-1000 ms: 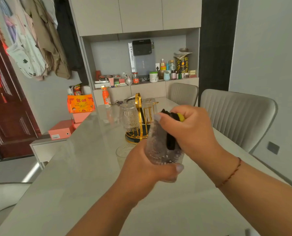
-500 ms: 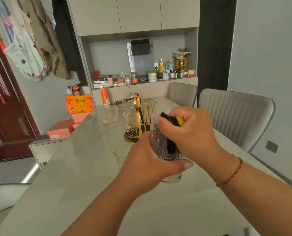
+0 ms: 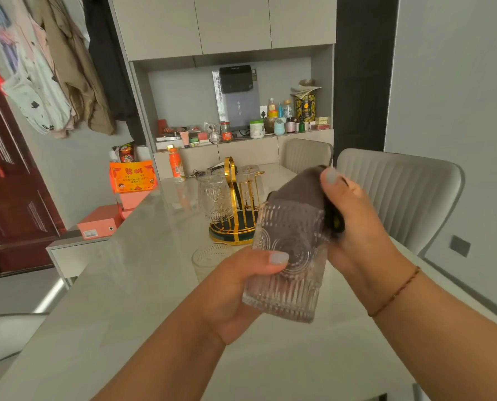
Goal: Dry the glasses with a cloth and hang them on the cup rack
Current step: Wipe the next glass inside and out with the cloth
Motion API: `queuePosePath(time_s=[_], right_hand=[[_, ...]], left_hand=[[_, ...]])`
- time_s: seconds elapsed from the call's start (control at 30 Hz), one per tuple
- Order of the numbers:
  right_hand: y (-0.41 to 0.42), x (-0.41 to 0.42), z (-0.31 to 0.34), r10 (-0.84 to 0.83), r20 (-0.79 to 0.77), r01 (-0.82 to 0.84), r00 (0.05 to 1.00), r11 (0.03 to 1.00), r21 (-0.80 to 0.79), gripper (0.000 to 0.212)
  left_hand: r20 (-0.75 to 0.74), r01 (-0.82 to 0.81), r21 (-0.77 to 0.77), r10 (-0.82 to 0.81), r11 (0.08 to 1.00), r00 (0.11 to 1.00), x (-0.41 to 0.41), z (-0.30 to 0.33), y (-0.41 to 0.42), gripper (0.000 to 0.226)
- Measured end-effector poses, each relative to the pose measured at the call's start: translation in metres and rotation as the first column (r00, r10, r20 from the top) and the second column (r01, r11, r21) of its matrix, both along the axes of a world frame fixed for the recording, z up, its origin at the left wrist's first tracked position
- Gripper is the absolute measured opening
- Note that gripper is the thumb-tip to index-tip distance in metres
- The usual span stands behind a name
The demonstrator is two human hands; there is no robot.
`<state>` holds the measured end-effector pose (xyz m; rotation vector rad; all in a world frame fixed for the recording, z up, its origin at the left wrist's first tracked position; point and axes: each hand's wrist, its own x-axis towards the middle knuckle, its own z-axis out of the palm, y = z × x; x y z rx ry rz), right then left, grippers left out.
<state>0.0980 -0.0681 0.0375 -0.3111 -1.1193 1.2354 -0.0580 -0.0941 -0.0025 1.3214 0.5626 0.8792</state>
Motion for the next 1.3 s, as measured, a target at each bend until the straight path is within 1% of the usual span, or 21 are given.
queuePosePath(time_s=[0.03, 0.07, 0.1, 0.13, 0.17, 0.23, 0.27, 0.33, 0.43, 0.5, 0.53, 0.6, 0.7, 0.8, 0.87, 0.93, 1.03, 1.1, 1.17, 1.3], right_hand=[[0.002, 0.003, 0.001, -0.05, -0.081, 0.043, 0.995, 0.996, -0.083, 0.024], [0.004, 0.007, 0.003, -0.112, -0.137, 0.09, 0.984, 0.983, -0.16, 0.024], [0.007, 0.012, 0.004, -0.171, -0.167, 0.134, 0.971, 0.968, -0.214, 0.032], [0.009, 0.015, 0.004, -0.219, -0.173, 0.171, 0.96, 0.951, -0.257, 0.042], [0.009, 0.017, 0.001, -0.271, -0.169, 0.211, 0.948, 0.928, -0.308, 0.045], [0.007, 0.014, -0.014, -0.377, -0.16, 0.278, 0.912, 0.857, -0.434, 0.042], [0.002, 0.01, -0.024, -0.417, -0.153, 0.304, 0.896, 0.827, -0.473, 0.037], [-0.016, -0.004, -0.045, -0.45, -0.111, 0.345, 0.886, 0.801, -0.49, 0.028], [-0.043, -0.023, -0.067, -0.425, -0.004, 0.375, 0.905, 0.803, -0.463, 0.022], [-0.053, -0.027, -0.07, -0.376, 0.01, 0.34, 0.927, 0.827, -0.447, 0.028], [-0.054, -0.027, -0.069, -0.354, -0.007, 0.313, 0.935, 0.836, -0.45, 0.033], [-0.052, -0.026, -0.063, -0.292, -0.122, 0.207, 0.949, 0.864, -0.458, 0.036], [-0.05, -0.033, -0.06, -0.204, -0.266, 0.052, 0.942, 0.872, -0.486, 0.038], [-0.057, -0.042, -0.067, -0.149, -0.345, -0.066, 0.927, 0.84, -0.538, 0.036], [-0.06, -0.04, -0.07, -0.169, -0.353, -0.059, 0.92, 0.832, -0.552, 0.033], [-0.06, -0.031, -0.069, -0.2, -0.335, -0.012, 0.921, 0.843, -0.538, 0.032], [-0.053, -0.023, -0.063, -0.196, -0.275, 0.033, 0.941, 0.864, -0.502, 0.039], [-0.051, -0.027, -0.061, -0.157, -0.283, 0.003, 0.946, 0.879, -0.477, 0.047], [-0.051, -0.032, -0.062, -0.118, -0.285, -0.036, 0.951, 0.875, -0.483, 0.052], [-0.061, -0.035, -0.066, -0.052, -0.313, -0.127, 0.948, 0.842, -0.524, 0.043]], left_hand=[[-0.009, -0.005, 0.008, 0.005, 1.0, 1.0, 0.0, -0.001, 0.0, 0.063], [-0.014, -0.022, 0.02, 0.022, 1.0, 1.0, -0.001, -0.001, -0.001, 0.061], [-0.01, -0.062, 0.026, 0.062, 0.998, 0.998, -0.002, 0.0, 0.0, 0.057], [0.005, -0.125, 0.021, 0.125, 0.992, 0.992, -0.003, 0.0, 0.002, 0.055], [0.025, -0.205, 0.02, 0.204, 0.979, 0.979, -0.004, 0.001, 0.005, 0.059], [0.069, -0.383, 0.043, 0.38, 0.923, 0.923, -0.004, 0.003, 0.012, 0.079], [0.096, -0.456, 0.066, 0.449, 0.888, 0.888, -0.004, 0.004, 0.015, 0.085], [0.127, -0.543, 0.126, 0.529, 0.831, 0.839, -0.002, 0.004, 0.019, 0.084], [0.102, -0.595, 0.222, 0.589, 0.772, 0.802, 0.005, -0.002, 0.017, 0.082], [0.097, -0.633, 0.252, 0.632, 0.732, 0.769, 0.009, -0.007, 0.015, 0.083], [0.111, -0.638, 0.271, 0.635, 0.72, 0.764, 0.011, -0.009, 0.013, 0.079], [0.131, -0.631, 0.312, 0.626, 0.71, 0.769, 0.014, -0.012, 0.008, 0.074], [0.123, -0.653, 0.361, 0.66, 0.666, 0.741, 0.016, -0.012, 0.006, 0.089], [0.087, -0.688, 0.373, 0.714, 0.623, 0.694, 0.009, -0.011, 0.012, 0.09], [0.064, -0.693, 0.393, 0.734, 0.604, 0.677, 0.003, -0.011, 0.015, 0.091], [0.055, -0.691, 0.405, 0.739, 0.599, 0.672, 0.0, -0.012, 0.012, 0.092], [0.068, -0.67, 0.402, 0.709, 0.624, 0.702, 0.004, -0.013, 0.003, 0.088], [0.075, -0.652, 0.422, 0.693, 0.63, 0.717, 0.009, -0.012, 0.0, 0.084], [0.084, -0.658, 0.44, 0.702, 0.611, 0.708, 0.01, -0.01, 0.001, 0.084], [0.073, -0.699, 0.435, 0.752, 0.567, 0.655, 0.001, -0.007, 0.008, 0.086]])
